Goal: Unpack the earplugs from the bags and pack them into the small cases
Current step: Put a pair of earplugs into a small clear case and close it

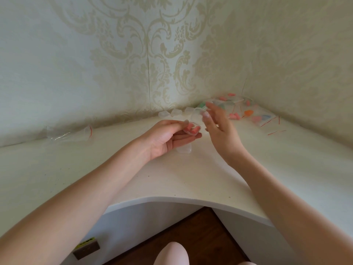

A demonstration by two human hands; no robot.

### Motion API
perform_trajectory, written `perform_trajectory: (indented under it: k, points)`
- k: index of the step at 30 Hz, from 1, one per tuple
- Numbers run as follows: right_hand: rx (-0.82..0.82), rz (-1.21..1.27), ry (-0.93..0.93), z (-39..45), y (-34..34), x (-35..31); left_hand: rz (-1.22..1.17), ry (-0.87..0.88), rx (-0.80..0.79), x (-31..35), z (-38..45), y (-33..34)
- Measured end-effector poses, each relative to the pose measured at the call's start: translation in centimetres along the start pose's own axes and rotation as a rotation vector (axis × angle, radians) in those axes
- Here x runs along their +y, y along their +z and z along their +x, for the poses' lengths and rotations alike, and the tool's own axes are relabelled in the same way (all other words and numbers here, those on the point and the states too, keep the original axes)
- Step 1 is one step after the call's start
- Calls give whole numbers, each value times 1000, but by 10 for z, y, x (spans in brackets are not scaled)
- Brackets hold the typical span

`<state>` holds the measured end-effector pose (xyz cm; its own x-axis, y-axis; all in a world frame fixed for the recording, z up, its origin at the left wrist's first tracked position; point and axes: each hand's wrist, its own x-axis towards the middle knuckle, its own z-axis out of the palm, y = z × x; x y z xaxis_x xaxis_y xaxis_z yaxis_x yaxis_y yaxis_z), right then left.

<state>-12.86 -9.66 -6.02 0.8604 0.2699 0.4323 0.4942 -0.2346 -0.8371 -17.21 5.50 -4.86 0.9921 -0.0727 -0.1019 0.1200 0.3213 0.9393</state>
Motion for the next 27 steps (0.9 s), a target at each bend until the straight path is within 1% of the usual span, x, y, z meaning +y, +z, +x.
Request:
perform_trajectory:
  k: [3, 5, 7, 10, 13, 16, 19, 21, 23, 24, 25, 26, 27]
  points:
    - [-69, 59, -82, -3, 1, -1, -130, -47, 44, 1, 3, -2]
    - [-116, 103, -83, -4, 2, -1, -183, -55, 58, 1, 4, -4]
    - [-133, 156, -51, -4, 3, -1, -106, -22, 51, 1, 5, -4]
    - [-94, 278, 9, -3, 4, -2, 53, 52, 17, -1, 4, -3]
    - [-46, 395, 66, -2, 3, -5, 77, 84, 17, -2, 4, -4]
    - [-61, 348, 29, -3, 5, -5, 124, 80, 23, -1, 4, -4]
    - [-78, 298, 33, -3, 6, -2, 141, 78, 35, -4, 3, -3]
    - [-53, 262, 39, -1, 5, 1, 132, 119, 139, 0, 3, -3]
    - [-8, 253, 52, 1, 4, 4, 188, 226, 344, 9, 7, -15]
    - [16, 253, 61, 2, 4, 5, 278, 305, 501, 13, 9, -27]
    - [34, 250, 65, 3, 3, 6, 433, 394, 678, 19, 10, -41]
    - [44, 238, 65, 3, 3, 6, 626, 455, 822, 23, 9, -55]
    - [46, 223, 62, 4, 3, 7, 813, 469, 925, 27, 7, -68]
